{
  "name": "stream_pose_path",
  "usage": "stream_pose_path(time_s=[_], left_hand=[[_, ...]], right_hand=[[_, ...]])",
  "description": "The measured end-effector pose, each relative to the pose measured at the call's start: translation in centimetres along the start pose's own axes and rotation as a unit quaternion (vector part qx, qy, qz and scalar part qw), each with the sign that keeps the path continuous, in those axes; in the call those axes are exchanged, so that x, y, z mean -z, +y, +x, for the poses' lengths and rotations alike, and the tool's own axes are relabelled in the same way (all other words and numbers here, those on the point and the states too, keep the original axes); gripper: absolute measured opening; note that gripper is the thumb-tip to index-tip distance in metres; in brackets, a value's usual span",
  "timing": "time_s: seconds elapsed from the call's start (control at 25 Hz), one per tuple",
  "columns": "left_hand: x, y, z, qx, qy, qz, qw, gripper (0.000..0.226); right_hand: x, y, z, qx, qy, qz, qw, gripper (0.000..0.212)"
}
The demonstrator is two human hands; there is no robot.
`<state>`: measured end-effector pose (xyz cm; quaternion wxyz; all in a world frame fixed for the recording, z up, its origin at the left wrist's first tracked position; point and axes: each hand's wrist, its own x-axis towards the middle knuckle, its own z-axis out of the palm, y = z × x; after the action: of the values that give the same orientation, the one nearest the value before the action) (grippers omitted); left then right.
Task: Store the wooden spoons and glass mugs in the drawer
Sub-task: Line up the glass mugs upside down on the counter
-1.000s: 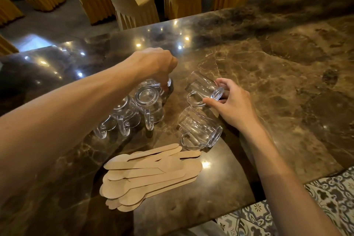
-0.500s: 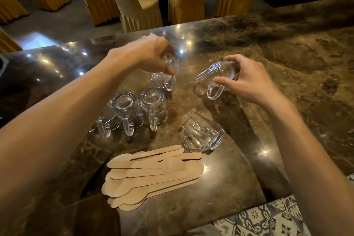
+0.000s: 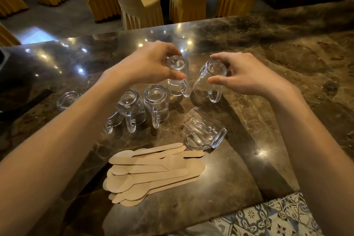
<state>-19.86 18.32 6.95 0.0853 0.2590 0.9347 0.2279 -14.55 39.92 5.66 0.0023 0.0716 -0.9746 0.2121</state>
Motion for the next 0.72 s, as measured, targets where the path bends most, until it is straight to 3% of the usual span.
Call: stream_pose_path(time_s=[0.72], left_hand=[[-2.5,-0.3,-1.3,0.011,-0.059,-0.037,0.998,0.067]], right_hand=[[-1.6,-0.7,0.8,0.020,-0.035,-0.059,0.997,0.068]])
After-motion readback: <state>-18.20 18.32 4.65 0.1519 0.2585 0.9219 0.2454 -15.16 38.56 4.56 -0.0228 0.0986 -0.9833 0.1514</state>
